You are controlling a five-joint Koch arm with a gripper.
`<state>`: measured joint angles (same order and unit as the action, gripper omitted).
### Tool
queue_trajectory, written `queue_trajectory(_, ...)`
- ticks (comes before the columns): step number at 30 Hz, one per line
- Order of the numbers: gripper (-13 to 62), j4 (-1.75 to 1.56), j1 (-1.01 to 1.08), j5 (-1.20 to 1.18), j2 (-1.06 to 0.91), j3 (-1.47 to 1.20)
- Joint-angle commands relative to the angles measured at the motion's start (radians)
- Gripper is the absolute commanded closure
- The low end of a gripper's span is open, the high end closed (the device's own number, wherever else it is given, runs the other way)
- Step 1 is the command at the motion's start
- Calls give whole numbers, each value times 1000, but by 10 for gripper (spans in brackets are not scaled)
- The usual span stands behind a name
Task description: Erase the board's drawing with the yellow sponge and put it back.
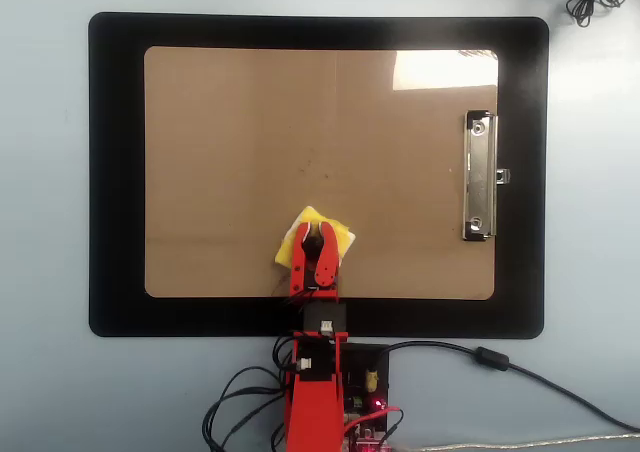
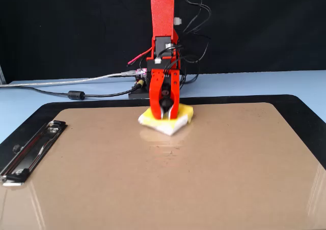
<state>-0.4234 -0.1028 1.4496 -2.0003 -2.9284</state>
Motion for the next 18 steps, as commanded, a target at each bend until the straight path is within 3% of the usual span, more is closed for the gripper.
queue_trajectory(1, 576, 0, -32, 25, -106, -38)
queue_trajectory(5, 577, 11, -44, 28, -69, 14)
queue_trajectory(12, 576, -17, -43, 31, 328, 327)
queue_trajectory(15, 576, -17, -40, 29, 334, 328)
queue_trajectory(18, 576, -12, -43, 28, 170, 204)
